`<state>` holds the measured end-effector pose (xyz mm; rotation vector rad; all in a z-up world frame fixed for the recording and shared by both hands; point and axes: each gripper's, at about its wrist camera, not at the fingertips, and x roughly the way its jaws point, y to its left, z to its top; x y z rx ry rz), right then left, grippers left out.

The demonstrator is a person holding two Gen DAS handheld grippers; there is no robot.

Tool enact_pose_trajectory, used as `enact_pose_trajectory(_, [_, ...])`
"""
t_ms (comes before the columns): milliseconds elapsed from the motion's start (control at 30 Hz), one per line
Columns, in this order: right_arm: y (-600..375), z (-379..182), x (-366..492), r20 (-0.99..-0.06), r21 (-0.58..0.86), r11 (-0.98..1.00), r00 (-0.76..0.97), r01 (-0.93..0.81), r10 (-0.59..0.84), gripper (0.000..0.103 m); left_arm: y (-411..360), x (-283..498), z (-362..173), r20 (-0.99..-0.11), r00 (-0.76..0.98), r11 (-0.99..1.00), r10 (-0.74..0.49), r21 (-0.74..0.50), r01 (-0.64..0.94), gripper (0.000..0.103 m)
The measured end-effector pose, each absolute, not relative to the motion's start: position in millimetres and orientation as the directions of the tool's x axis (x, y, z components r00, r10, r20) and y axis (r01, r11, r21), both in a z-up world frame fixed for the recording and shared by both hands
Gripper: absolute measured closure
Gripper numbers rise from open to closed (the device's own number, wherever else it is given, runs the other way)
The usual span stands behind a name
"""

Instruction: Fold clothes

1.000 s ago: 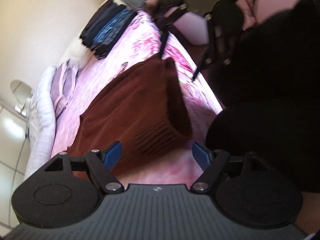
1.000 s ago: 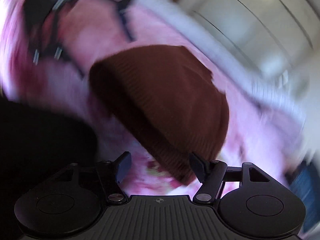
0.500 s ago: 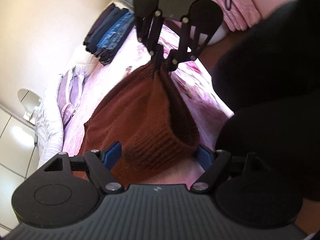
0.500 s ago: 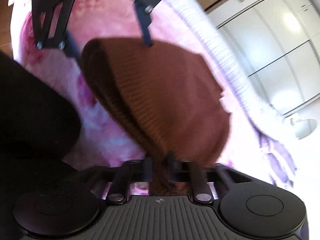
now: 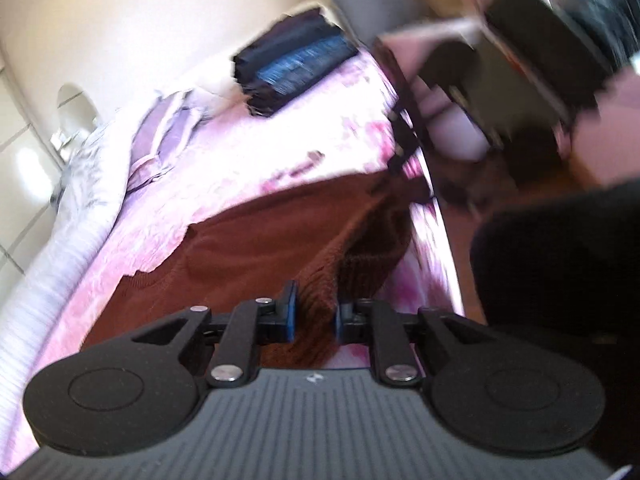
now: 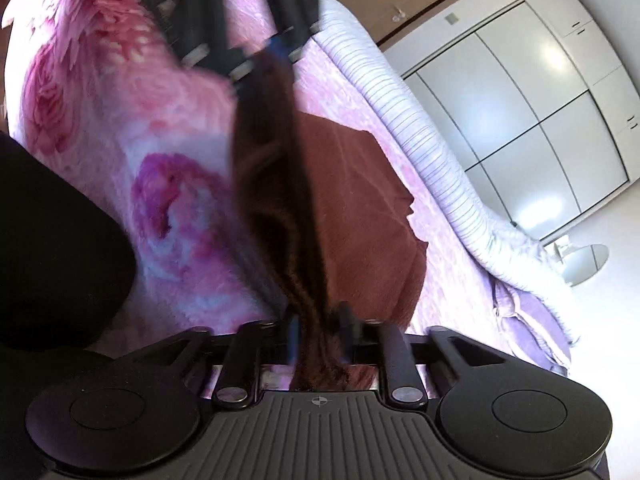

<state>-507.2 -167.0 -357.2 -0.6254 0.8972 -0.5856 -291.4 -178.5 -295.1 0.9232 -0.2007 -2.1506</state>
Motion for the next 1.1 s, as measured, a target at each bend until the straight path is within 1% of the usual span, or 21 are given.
enact_pose_trajectory(33, [-165.6, -361.2, -507.3, -0.519, -0.712, 0.675, 0.503, 0.192, -0.691, 0.053, -179.2, -287.2, -291.5, -0.549, -0.449, -0.692, -0.705, 0.393, 0.606, 0.089])
enact_pose_trajectory(133, [-169.1, -374.2, -502.4, -0.501, -0.750, 0.643, 0.500, 0.156, -0.707, 0.052, -177.3, -278.6, -289.4, -0.554, -0.473, -0.710, -0.685, 0.364, 0.602, 0.089])
enact_pose_trajectory(200, [-176.2, -373.5, -501.8, -0.513, -0.742, 0.654, 0.504, 0.145, -0.694, 0.052, -170.2, -281.2, -298.5, -0.564, -0.455, -0.710, -0.689, 0.397, 0.582, 0.088])
enact_pose_trajectory(233, [-179.3, -371.8, -502.0, -0.519, -0.736, 0.662, 0.510, 0.142, -0.686, 0.057, -165.8, -283.1, -303.8, -0.568, -0.443, -0.707, -0.694, 0.417, 0.571, 0.087])
enact_pose_trajectory(267, [-182.0, -369.2, -502.4, -0.524, -0.729, 0.669, 0.512, 0.144, -0.681, 0.072, -161.4, -285.0, -309.0, -0.571, -0.431, -0.703, -0.698, 0.437, 0.560, 0.082])
enact_pose_trajectory(300, [-184.2, -365.1, -503.0, -0.529, -0.722, 0.675, 0.508, 0.152, -0.680, 0.092, -157.1, -286.9, -314.2, -0.575, -0.419, -0.700, -0.703, 0.457, 0.549, 0.080])
enact_pose_trajectory(367, [-188.1, -356.9, -503.8, -0.536, -0.709, 0.685, 0.502, 0.169, -0.679, 0.093, -147.3, -294.2, -327.4, -0.572, -0.379, -0.679, -0.727, 0.519, 0.520, 0.072])
enact_pose_trajectory(433, [-189.9, -348.7, -503.2, -0.533, -0.704, 0.686, 0.502, 0.183, -0.681, 0.093, -138.7, -303.0, -342.6, -0.550, -0.315, -0.629, -0.774, 0.612, 0.479, 0.065])
enact_pose_trajectory(533, [-191.6, -337.8, -501.2, -0.530, -0.698, 0.688, 0.501, 0.200, -0.684, 0.093, -132.9, -314.2, -365.0, -0.494, -0.210, -0.536, -0.844, 0.758, 0.372, 0.065])
enact_pose_trajectory(600, [-191.2, -331.7, -498.6, -0.530, -0.697, 0.687, 0.497, 0.207, -0.687, 0.093, -136.9, -316.4, -373.8, -0.471, -0.161, -0.497, -0.868, 0.802, 0.332, 0.066])
enact_pose_trajectory(633, [-190.8, -328.7, -497.7, -0.529, -0.697, 0.685, 0.494, 0.210, -0.690, 0.093, -139.8, -316.9, -377.3, -0.462, -0.140, -0.482, -0.876, 0.816, 0.318, 0.077])
enact_pose_trajectory(667, [-189.9, -326.0, -497.5, -0.528, -0.700, 0.683, 0.491, 0.211, -0.693, 0.093, -140.2, -316.5, -376.3, -0.461, -0.136, -0.479, -0.877, 0.817, 0.320, 0.090])
enact_pose_trajectory(833, [-159.1, -309.3, -514.8, -0.534, -0.702, 0.682, 0.481, 0.207, -0.696, 0.093, -129.4, -310.1, -348.7, -0.490, -0.198, -0.526, -0.849, 0.746, 0.408, 0.092])
enact_pose_trajectory(933, [-138.5, -299.0, -526.6, -0.539, -0.702, 0.683, 0.475, 0.204, -0.696, 0.093, -106.8, -309.2, -330.1, -0.513, -0.255, -0.571, -0.820, 0.704, 0.422, 0.093])
enact_pose_trajectory(1100, [-97.6, -277.3, -549.9, -0.552, -0.698, 0.688, 0.465, 0.196, -0.692, 0.093, -65.2, -310.3, -291.2, -0.577, -0.390, -0.689, -0.717, 0.504, 0.521, 0.093])
